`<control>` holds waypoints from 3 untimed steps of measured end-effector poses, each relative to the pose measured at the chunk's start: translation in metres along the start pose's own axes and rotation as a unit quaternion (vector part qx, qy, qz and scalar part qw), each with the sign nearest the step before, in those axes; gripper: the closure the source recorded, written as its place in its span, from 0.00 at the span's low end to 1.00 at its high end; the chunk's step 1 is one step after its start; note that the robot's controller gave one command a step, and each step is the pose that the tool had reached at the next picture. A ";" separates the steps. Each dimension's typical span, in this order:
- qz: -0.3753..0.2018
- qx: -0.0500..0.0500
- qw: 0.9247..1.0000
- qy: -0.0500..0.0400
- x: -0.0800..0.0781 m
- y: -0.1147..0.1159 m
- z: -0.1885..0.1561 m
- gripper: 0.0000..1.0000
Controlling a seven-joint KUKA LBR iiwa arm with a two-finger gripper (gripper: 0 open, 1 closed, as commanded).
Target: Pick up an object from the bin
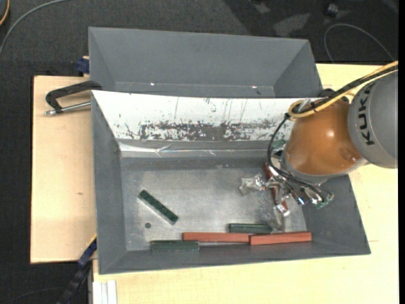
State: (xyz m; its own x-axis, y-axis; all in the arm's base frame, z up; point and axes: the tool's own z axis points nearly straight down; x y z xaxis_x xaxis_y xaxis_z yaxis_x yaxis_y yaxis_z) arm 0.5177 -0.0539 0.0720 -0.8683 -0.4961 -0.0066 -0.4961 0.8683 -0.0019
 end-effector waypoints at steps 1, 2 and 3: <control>0.141 -0.002 0.990 0.003 -0.013 0.059 -0.002 0.00; 0.144 -0.001 0.990 0.003 0.008 0.035 0.001 0.00; 0.119 0.000 0.993 0.001 0.016 0.015 0.001 0.00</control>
Offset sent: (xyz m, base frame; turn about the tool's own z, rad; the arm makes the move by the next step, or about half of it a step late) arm -0.0187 0.0549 0.0013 0.2851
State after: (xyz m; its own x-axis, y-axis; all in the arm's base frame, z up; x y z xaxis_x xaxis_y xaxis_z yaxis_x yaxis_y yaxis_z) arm 0.4962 -0.0488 0.0708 -0.9608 -0.2773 -0.0053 -0.2773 0.9608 -0.0008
